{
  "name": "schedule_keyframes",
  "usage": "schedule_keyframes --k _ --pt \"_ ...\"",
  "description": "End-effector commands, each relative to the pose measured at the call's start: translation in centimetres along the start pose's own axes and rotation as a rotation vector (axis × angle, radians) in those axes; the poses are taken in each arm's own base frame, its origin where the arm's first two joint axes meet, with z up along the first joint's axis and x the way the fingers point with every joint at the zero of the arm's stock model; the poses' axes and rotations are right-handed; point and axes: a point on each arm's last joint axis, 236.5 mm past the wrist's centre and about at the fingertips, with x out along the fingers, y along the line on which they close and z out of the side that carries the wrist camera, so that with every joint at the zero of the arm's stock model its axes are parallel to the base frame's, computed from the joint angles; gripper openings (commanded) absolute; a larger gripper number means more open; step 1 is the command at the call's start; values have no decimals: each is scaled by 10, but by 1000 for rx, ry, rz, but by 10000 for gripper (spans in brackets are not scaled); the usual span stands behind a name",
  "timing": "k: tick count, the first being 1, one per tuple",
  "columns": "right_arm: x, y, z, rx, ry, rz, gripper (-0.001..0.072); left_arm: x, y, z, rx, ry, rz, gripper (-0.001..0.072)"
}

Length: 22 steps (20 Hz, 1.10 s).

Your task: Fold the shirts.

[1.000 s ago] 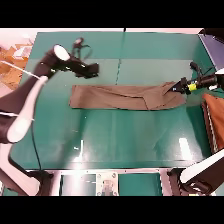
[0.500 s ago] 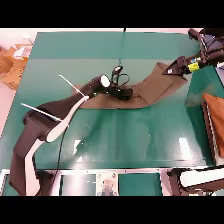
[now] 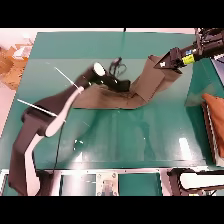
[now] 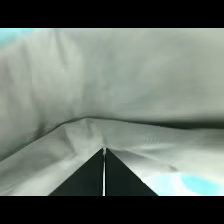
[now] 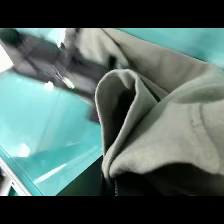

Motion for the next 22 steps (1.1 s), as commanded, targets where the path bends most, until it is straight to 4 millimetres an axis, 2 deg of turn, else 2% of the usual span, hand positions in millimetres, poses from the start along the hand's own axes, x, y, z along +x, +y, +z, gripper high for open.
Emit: schedule_keyframes --k 1,3,5,8,10,11,12,13,14,15,16,17,20,22 --pt "16 26 17 -4 -56 33 18 -97 19 20 58 25 22 32" --pt "43 50 30 -48 -92 54 18 -162 55 41 43 -66 124 32" --pt "86 81 34 -92 -96 89 19 -217 80 51 13 -135 185 32" --pt "181 135 41 -114 -149 165 19 -276 110 53 -53 -204 230 32" --pt "257 168 43 -65 -239 212 19 -296 127 49 -86 -217 247 32" --pt "299 179 36 -50 -284 208 64 -301 132 45 -98 -211 251 32" --pt "337 183 23 -47 -312 185 284 -304 137 42 -109 -206 253 32" --pt "369 181 8 -45 -326 160 537 -303 141 38 -121 -195 252 32" --pt "390 178 -10 -45 -298 148 549 -302 146 32 -131 -179 251 32" --pt "396 176 -21 -49 -254 150 547 -297 149 26 -129 -155 247 32" --pt "390 170 -22 -62 -218 147 546 -292 152 19 -126 -129 242 32" --pt "376 159 -14 -75 -193 140 547 -289 153 14 -124 -109 237 32" --pt "302 105 17 -47 -112 121 547 -289 154 15 -108 -112 239 32" --pt "248 56 22 24 -34 111 547 -289 154 15 -101 -115 241 32"
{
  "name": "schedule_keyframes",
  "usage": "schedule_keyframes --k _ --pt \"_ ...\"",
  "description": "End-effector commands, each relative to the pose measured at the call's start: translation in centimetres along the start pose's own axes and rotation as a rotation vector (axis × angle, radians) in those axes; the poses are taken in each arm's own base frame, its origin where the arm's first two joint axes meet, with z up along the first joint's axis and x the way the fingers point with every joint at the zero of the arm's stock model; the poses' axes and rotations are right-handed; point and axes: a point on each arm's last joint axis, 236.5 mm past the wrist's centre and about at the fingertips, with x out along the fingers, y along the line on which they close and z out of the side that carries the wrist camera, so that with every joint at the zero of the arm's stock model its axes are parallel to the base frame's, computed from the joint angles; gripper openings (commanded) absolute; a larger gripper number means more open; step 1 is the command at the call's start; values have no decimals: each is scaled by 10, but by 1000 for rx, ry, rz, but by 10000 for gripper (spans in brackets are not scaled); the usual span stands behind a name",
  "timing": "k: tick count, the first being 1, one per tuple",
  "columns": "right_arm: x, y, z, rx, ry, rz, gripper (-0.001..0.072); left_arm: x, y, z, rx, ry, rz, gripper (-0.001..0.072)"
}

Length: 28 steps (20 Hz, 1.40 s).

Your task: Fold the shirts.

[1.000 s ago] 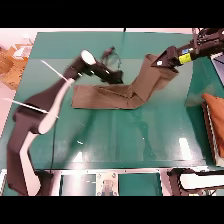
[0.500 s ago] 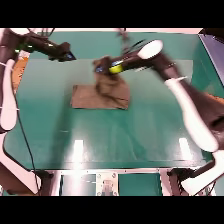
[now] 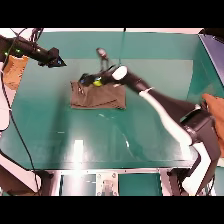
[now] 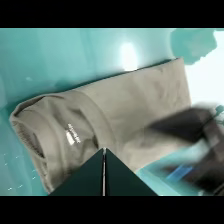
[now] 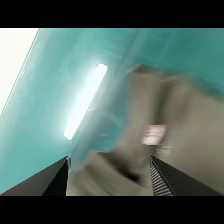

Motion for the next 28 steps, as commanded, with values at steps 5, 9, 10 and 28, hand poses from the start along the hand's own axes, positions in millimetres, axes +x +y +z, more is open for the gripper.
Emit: schedule_keyframes --k 5,9,10,28 --pt "-160 -157 -15 358 243 -84 546 0 4 -4 14 14 7 32" --pt "-155 -205 -57 517 247 -138 547 0 4 -4 14 16 8 32" --pt "-146 -209 -67 541 243 -147 547 0 4 -4 14 15 8 32" --pt "-240 -52 116 184 -167 3 18 0 3 -8 14 29 4 32"
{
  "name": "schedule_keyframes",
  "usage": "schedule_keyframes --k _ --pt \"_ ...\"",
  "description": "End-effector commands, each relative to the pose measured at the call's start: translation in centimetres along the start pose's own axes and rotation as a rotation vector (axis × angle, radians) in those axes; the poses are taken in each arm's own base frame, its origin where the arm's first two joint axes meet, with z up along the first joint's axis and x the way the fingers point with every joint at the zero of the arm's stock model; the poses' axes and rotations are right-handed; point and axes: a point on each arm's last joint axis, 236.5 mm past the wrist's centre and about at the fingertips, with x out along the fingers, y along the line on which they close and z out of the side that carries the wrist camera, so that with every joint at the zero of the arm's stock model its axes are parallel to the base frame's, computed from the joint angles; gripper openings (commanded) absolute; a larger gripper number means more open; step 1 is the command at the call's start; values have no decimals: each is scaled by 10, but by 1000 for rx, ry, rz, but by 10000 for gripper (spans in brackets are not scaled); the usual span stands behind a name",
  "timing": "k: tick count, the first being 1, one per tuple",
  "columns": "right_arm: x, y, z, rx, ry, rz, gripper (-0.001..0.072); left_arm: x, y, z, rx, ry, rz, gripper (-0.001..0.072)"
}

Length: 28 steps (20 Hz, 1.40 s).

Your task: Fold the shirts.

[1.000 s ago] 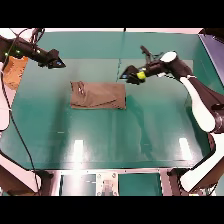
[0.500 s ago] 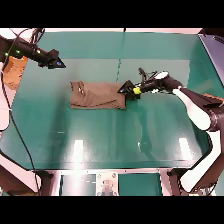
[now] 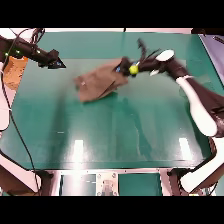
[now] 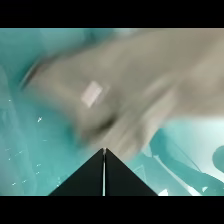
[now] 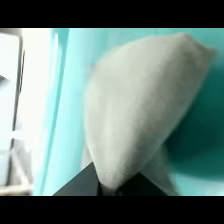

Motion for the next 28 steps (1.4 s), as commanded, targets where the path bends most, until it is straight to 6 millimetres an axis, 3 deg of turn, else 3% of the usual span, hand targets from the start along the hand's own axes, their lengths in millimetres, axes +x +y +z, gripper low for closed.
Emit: schedule_keyframes --k 1,3,5,8,10,12,15,20,23,25,28 --pt "-120 19 59 -61 -175 -122 18 0 -1 -2 0 10 -2 32" --pt "-203 -12 79 3 -291 -260 18 0 -1 -5 0 20 -5 32" --pt "-285 -52 82 84 -387 -398 18 0 -2 -7 0 28 -7 32" --pt "-397 -104 72 207 -535 -543 17 0 -2 -7 0 31 -8 32" --pt "-460 -134 60 303 -638 -606 18 0 -2 -7 0 31 -8 32" --pt "-510 -159 39 383 -702 -680 18 0 -2 -7 0 31 -8 32" --pt "-558 -181 6 470 -740 -765 17 0 -2 -7 -1 31 -8 32" --pt "-596 -188 -46 593 -729 -880 17 0 -3 -10 -1 44 -12 32" --pt "-626 -190 -103 736 -676 -1090 17 -1 -5 -19 -1 82 -23 32" --pt "-638 -190 -156 893 -562 -1235 17 -1 -6 -23 0 97 -26 32" --pt "-631 -193 -211 1078 -390 -1305 17 -1 -6 -23 0 96 -27 32"
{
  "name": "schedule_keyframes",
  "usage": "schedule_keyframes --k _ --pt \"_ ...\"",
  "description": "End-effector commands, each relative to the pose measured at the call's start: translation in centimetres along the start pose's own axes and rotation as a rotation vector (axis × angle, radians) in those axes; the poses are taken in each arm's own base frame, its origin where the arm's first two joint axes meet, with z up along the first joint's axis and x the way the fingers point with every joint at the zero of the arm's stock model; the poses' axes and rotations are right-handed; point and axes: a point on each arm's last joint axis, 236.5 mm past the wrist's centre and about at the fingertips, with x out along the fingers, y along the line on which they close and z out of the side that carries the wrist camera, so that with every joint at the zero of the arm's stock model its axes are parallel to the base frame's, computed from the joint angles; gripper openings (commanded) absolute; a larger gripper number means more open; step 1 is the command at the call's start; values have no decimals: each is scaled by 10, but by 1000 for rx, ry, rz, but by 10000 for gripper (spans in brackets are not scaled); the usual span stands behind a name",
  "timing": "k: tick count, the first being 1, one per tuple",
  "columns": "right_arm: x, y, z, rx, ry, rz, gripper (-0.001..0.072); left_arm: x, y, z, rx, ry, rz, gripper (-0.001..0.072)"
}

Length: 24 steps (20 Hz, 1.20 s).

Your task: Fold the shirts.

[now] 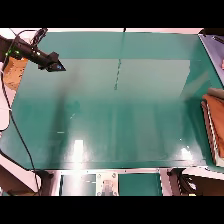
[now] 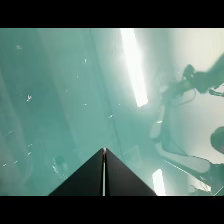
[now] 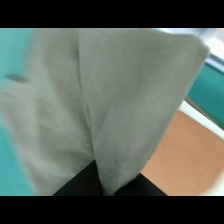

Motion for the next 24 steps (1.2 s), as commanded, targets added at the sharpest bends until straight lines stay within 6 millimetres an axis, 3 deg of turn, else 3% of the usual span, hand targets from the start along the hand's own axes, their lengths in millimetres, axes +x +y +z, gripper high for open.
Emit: schedule_keyframes --k 1,3,8,9,10,11,14,15,16,17,18,21,22,24 --pt "5 -66 -46 88 186 -271 17 0 -1 -3 0 14 -4 32" --pt "22 -78 -68 93 270 -315 17 0 -1 -3 0 14 -4 32" --pt "55 -137 -126 85 483 -559 19 0 -1 -3 0 14 -4 32" --pt "63 -141 -133 76 503 -569 108 0 -1 -3 0 14 -4 32" --pt "71 -143 -139 67 520 -570 448 0 -1 -3 0 14 -4 32" --pt "76 -144 -144 62 538 -571 632 0 -1 -3 0 13 -7 32" --pt "84 -127 -147 49 550 -512 632 0 -1 2 6 -10 -3 32" --pt "86 -114 -142 39 530 -476 612 -1 -3 5 10 -22 -8 31" --pt "88 -97 -137 32 507 -438 512 -2 -4 7 13 -32 -11 31" --pt "91 -74 -130 -1 476 -379 223 -6 -7 9 25 -45 -9 31" --pt "93 -49 -122 -43 438 -320 18 -11 -11 10 36 -56 -4 31" --pt "97 49 -112 -210 329 -118 19 -34 -29 13 74 -100 15 30" --pt "99 89 -122 -266 318 -23 19 -39 -37 10 76 -101 13 30" --pt "98 176 -167 -402 345 198 18 -36 -55 -6 82 -51 0 30"
